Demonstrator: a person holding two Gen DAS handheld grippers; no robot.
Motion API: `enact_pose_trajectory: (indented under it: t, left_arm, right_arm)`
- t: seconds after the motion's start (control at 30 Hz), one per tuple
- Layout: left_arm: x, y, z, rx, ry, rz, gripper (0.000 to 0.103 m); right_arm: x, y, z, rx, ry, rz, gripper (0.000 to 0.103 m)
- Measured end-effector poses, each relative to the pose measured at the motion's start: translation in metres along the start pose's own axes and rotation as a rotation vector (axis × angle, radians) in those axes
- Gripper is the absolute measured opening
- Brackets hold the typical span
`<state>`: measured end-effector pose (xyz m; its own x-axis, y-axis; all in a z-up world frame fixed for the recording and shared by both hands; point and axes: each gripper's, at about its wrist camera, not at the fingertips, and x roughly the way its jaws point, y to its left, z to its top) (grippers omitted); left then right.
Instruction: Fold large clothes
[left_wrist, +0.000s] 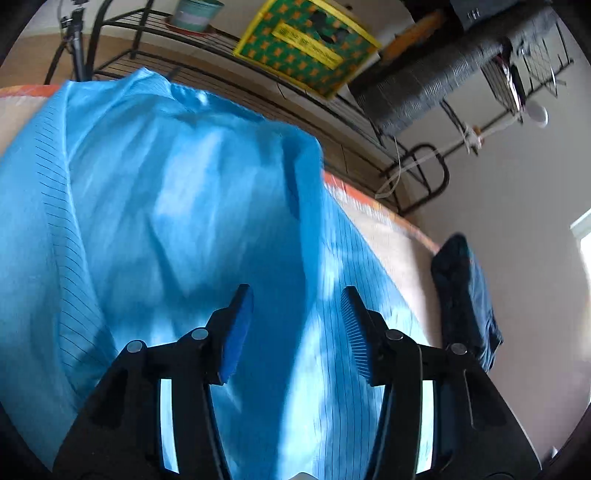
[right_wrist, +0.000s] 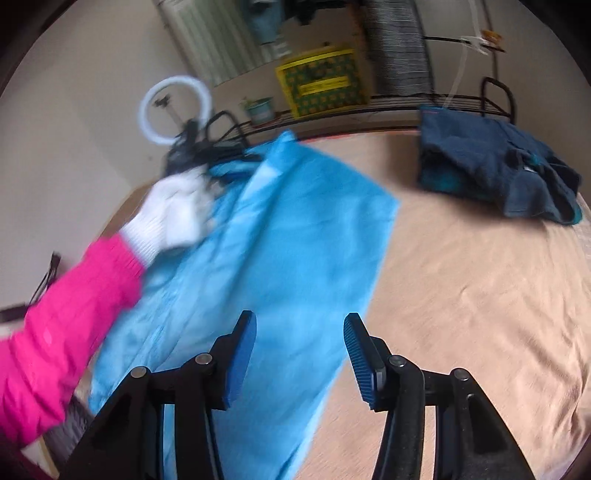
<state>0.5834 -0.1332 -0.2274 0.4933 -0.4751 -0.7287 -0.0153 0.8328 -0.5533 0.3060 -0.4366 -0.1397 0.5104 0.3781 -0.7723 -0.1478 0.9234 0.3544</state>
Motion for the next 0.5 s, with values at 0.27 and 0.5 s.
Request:
enact_pose_trajectory:
  t: [0.27,0.5]
  left_arm:
    - [0.01,-0.015,-0.006,0.124,0.049,0.085,0.021]
    - [0.016,-0.03,0.003,0.21,-0.015,0.129,0.0]
  right_arm:
    - [0.084,-0.107,0.063,0.334,0.021,0.087,0.052]
    - [0.126,-0.09,0.08,0.29,0.049,0.123,0.001]
